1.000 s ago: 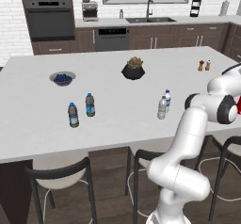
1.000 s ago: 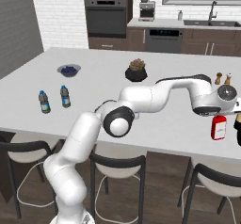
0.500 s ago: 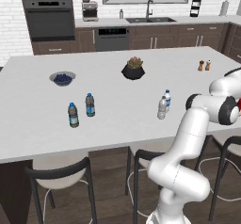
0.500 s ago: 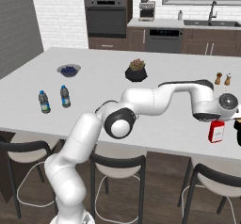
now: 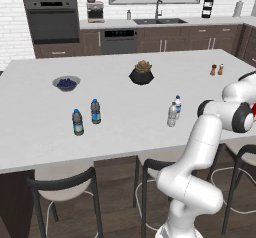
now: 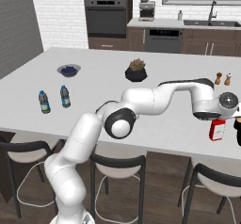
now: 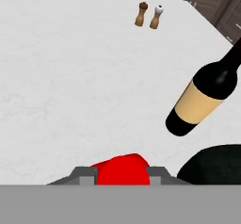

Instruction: Move the plastic bottles in the middle to the plastics group, and the glass bottles in the middle to the glass group.

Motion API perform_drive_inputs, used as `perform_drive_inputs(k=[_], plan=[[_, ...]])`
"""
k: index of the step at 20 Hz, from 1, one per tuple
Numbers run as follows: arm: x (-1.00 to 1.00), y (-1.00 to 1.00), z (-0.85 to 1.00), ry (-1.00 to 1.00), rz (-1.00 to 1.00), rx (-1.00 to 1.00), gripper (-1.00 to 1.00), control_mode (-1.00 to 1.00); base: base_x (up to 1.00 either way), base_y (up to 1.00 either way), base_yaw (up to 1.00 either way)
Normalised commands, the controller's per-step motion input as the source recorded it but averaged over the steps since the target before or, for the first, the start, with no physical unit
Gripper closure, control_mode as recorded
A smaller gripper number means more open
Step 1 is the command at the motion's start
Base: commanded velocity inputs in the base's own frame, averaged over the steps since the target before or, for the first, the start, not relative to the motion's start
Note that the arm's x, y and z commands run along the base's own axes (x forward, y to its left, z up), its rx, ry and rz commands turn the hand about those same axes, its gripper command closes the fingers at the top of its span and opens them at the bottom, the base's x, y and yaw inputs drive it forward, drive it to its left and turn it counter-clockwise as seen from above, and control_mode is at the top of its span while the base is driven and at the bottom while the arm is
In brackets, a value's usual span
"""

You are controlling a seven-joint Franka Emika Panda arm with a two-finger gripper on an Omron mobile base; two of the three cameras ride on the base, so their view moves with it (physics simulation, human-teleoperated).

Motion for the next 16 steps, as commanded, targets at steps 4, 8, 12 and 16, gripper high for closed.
perform_drive_inputs(k=[4, 8, 12, 16], plan=[[0.21, 0.00, 0.05, 0.00, 0.00, 0.00, 1.00, -1.00, 0.00, 0.00, 0.00], [0.20, 0.00, -0.09, 0.08, 0.00, 0.00, 1.00, -1.00, 0.00, 0.00, 0.00], [0.01, 0.00, -0.01, 0.10, 0.00, 0.00, 1.00, -1.00, 0.00, 0.00, 0.00], [0.00, 0.00, -0.01, 0.02, 0.00, 0.00, 1.00, -1.00, 0.00, 0.00, 0.00]])
